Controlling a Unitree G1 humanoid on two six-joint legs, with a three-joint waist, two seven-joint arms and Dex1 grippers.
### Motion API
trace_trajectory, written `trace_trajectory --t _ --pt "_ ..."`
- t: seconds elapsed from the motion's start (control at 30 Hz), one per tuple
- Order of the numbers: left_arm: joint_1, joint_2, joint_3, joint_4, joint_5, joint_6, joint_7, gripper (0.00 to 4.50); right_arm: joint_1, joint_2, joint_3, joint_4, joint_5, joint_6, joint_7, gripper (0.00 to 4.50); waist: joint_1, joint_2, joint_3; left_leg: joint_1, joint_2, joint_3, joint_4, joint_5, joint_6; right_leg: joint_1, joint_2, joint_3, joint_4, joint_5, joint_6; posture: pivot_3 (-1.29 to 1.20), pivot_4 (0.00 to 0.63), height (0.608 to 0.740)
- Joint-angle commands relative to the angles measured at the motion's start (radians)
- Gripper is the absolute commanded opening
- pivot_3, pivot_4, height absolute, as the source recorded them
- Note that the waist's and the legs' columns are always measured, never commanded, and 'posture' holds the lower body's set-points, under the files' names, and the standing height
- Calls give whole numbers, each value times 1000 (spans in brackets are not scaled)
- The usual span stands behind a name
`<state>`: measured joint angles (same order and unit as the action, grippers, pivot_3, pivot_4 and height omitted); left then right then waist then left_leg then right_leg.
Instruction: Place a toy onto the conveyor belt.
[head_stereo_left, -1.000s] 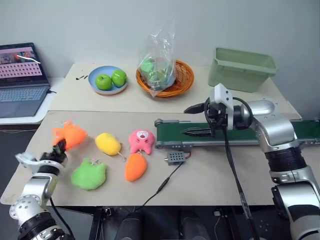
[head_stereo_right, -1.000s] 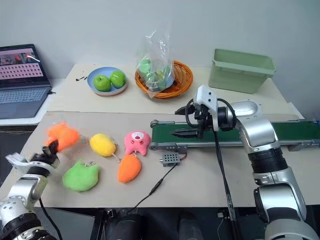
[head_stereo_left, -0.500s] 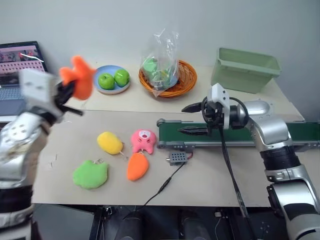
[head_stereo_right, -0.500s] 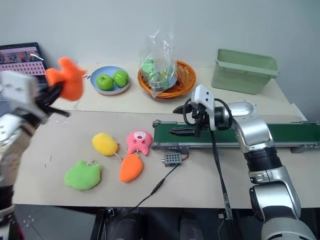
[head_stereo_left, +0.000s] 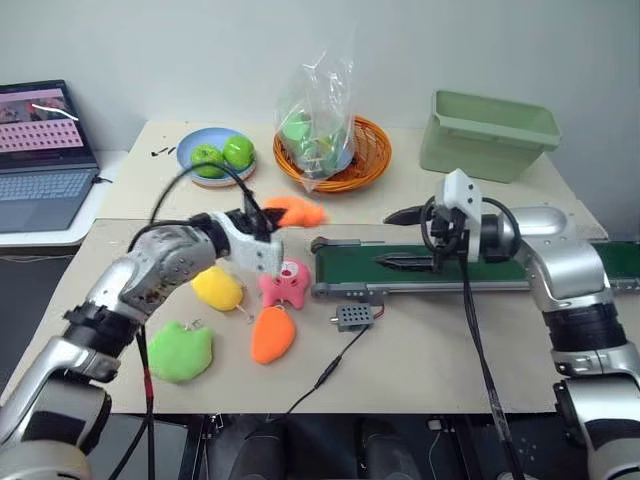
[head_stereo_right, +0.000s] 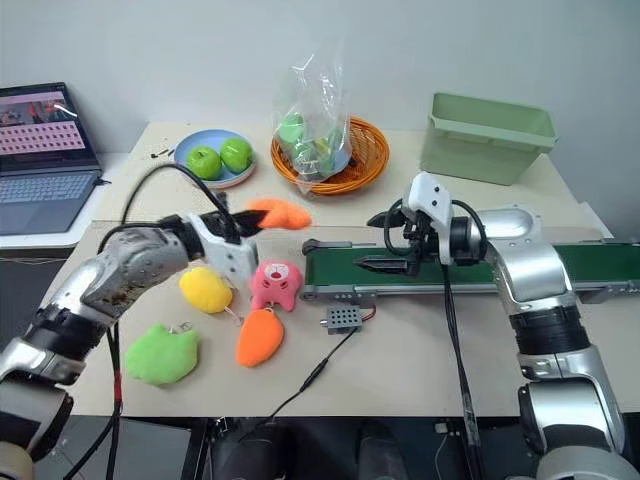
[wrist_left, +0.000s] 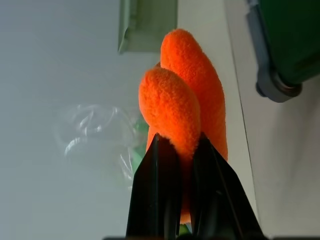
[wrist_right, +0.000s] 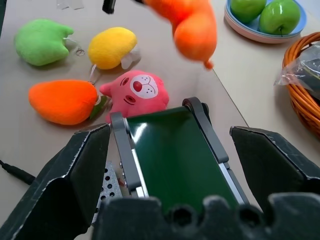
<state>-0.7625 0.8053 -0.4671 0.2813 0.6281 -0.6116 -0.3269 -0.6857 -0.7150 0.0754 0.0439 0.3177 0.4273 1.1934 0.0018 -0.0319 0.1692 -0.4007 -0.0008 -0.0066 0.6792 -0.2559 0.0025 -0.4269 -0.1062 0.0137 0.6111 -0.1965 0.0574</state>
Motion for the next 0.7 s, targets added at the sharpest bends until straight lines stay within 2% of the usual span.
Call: trace_trajectory --t 0.03,0.13,0.37,0.7 --pt "-87 -28 -25 60 147 -129 136 7 12 -26 -56 -68 27 25 -27 4500 1 0 0 0 0 0 0 0 0 0 0 0 0 0 0 0 150 740" --pt "-155 -74 -75 121 260 -214 235 7 38 -36 -76 -102 37 41 -50 4500 4 0 0 0 0 0 1 0 0 0 0 0 0 0 0 0 150 740" --pt "-266 -189 -175 318 395 -311 377 7 95 -51 -110 -186 60 76 -97 4500 7 0 0 -1 0 0 2 0 1 0 -1 0 0 0 1 0 150 740" --pt "-306 -227 -258 475 487 -343 468 7 131 -78 -133 -231 82 106 -133 4500 6 0 0 -1 0 0 2 0 1 0 -1 0 1 0 1 0 150 740"
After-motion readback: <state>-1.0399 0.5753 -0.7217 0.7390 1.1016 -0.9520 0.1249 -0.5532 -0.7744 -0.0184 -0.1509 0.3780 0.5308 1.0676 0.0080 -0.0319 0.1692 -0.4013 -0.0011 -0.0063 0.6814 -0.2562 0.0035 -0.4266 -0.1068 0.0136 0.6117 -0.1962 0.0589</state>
